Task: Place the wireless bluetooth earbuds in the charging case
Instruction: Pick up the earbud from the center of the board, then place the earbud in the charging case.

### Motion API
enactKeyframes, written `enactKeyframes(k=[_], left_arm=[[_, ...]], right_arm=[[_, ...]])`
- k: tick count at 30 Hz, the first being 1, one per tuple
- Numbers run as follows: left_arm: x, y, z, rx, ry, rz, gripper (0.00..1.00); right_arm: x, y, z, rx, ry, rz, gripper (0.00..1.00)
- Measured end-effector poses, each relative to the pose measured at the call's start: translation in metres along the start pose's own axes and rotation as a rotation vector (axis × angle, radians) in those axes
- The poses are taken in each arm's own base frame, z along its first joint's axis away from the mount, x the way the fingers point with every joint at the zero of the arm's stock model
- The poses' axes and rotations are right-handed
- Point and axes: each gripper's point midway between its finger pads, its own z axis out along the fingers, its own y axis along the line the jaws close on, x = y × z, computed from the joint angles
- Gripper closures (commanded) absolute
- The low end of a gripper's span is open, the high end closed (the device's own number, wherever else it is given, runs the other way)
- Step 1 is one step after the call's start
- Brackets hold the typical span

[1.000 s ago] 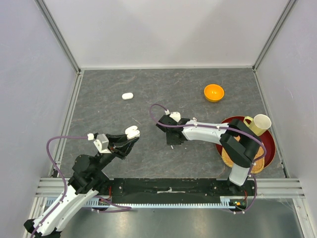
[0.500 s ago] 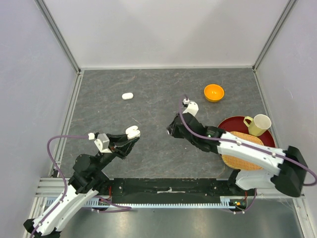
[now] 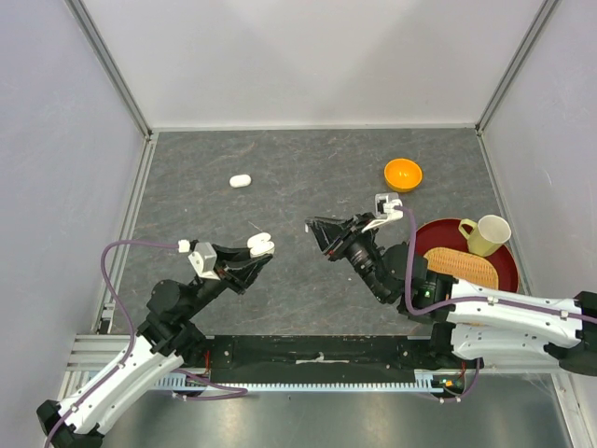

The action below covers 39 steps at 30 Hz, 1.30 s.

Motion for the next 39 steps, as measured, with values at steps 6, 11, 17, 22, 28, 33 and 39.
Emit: enactKeyframes(k=[6,11,17,22,28,33,39], left_arm=[[-0.007,-0.008,0.005,0.048,-0.027,0.009,0.98],[-0.012,-0.016,0.006,0.095,-0.048,0.022,0.98],[-0.012,-0.021,0.005,0.126,-0.045,0.043,0.98],[-0.012,-0.021,0.005,0.132,-0.045,0.052,0.98],[-0.013,-0.022,0.005,0.134,-0.051,0.055,0.98],[-0.015,-0.022,0.004,0.134,-0.058,0.057,0.98],[-0.016,-0.022,0.004,0.135,-0.061,0.058,0.98]], right_arm=[[0.001,0.032,0.000,-0.105,-0.065,-0.022,1.00],[0.018,0.051,0.000,-0.172,-0.078,-0.061,1.00],[0.030,0.063,0.003,-0.224,-0.076,-0.089,1.00],[0.042,0.069,0.005,-0.259,-0.060,-0.101,1.00],[0.058,0.074,0.008,-0.288,-0.034,-0.113,1.00],[0.065,0.079,0.009,-0.310,-0.024,-0.112,1.00],[0.068,0.083,0.011,-0.321,-0.021,-0.110,1.00]])
